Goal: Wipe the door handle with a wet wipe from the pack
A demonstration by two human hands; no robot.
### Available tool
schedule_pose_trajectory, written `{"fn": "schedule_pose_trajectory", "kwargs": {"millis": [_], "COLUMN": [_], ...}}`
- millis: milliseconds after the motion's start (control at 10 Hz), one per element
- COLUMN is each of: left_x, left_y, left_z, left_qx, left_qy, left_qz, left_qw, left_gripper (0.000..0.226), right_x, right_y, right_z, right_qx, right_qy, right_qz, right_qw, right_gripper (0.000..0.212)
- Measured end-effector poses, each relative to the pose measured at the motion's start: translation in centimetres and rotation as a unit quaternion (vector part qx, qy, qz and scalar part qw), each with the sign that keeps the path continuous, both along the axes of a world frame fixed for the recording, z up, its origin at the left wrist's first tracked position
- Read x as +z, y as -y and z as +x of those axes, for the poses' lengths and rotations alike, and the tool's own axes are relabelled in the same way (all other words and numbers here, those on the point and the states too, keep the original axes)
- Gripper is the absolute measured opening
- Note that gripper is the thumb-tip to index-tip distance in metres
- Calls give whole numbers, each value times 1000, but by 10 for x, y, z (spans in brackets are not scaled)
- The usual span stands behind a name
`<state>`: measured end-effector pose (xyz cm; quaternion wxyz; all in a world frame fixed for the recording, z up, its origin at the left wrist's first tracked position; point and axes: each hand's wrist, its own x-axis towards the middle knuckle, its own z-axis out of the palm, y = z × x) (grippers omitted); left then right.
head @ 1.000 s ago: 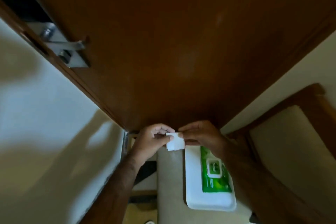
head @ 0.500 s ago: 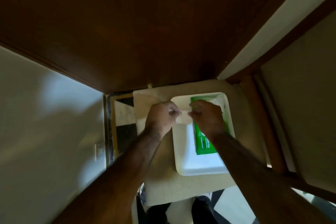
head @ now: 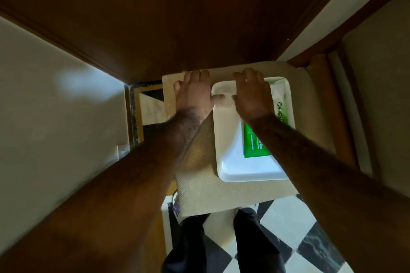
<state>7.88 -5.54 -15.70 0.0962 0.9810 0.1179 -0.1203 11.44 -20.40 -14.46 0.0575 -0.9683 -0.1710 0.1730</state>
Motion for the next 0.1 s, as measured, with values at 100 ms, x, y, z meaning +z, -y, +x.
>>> {"fn": "schedule_pose_trajectory", "kwargs": {"millis": [100], "left_x": [22], "left_y": [-19], "left_z": [-13], "left_qx": [-48], "left_qy": [49], "left_qz": [21], "left_qw": [997], "left_gripper": [80], "right_x": [28], "right_y": [2], "right_z": [3], "right_qx": [70], "right_qy": [19], "right_qz": [12], "right_qw": [997], "right_gripper": [78]}}
